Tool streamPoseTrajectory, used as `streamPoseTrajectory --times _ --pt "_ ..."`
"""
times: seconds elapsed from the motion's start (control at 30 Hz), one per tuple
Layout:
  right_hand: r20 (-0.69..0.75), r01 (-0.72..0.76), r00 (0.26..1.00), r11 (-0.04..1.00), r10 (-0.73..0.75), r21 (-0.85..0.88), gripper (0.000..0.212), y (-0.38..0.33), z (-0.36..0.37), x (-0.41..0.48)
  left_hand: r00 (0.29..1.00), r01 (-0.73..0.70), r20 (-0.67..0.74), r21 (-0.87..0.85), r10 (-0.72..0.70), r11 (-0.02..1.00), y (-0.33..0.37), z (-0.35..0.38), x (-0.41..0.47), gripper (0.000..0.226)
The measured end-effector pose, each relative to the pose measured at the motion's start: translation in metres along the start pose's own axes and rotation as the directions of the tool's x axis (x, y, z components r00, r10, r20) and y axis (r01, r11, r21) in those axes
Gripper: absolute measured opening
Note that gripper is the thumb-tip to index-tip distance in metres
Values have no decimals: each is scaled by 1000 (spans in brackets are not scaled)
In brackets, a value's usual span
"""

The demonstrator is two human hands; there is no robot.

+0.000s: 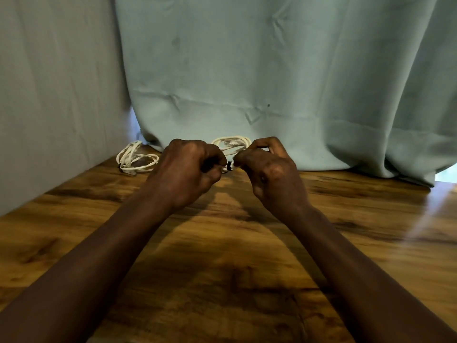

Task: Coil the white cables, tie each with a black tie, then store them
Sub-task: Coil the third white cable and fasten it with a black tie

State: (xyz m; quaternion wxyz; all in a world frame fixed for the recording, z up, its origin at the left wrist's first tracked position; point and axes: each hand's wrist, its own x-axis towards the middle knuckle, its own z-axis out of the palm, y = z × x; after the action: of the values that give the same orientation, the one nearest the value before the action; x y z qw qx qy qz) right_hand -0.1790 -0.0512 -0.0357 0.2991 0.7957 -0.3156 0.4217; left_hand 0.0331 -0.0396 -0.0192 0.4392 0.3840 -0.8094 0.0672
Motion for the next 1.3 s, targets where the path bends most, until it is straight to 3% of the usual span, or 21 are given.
streamPoseTrajectory --times 0.17,0.37,0.5,0.67,0.73,0.87,1.03,1.1,1.17,1.3 --pt "-65 -141 986 973 154 181 24 0 2 -3 999 -48 3 57 48 997 -1 5 1 10" --pt "-42 -215 972 946 232 241 26 -5 0 -1 996 -90 -2 126 91 988 0 7 -1 11" --pt "59 -372 926 874 373 313 21 -7 0 -2 994 46 -94 -77 -53 996 -2 8 -3 13" --pt "137 -501 863 786 487 363 16 -16 7 -4 975 186 -61 -304 -214 934 -7 14 -4 14" --pt "111 -464 884 826 454 321 15 -21 9 -5 976 185 -50 -314 -211 931 -8 17 -5 14" --pt "33 -232 973 969 230 83 18 -26 14 -6 981 155 -73 -259 -179 953 -9 18 -6 10" --pt "-71 -40 997 987 29 -154 14 -28 15 -7 984 131 -86 -221 -153 966 -10 18 -5 10" --pt "-120 -25 993 982 2 -186 10 -26 15 -6 973 174 -100 -265 -207 948 -10 21 -4 11" --pt "-152 -32 988 984 5 -174 8 -27 14 -6 949 264 -51 -415 -312 871 -11 27 -3 11" --pt "-78 -99 993 993 94 -66 12 -31 20 -8 934 305 -13 -486 -356 819 -20 40 -6 5"
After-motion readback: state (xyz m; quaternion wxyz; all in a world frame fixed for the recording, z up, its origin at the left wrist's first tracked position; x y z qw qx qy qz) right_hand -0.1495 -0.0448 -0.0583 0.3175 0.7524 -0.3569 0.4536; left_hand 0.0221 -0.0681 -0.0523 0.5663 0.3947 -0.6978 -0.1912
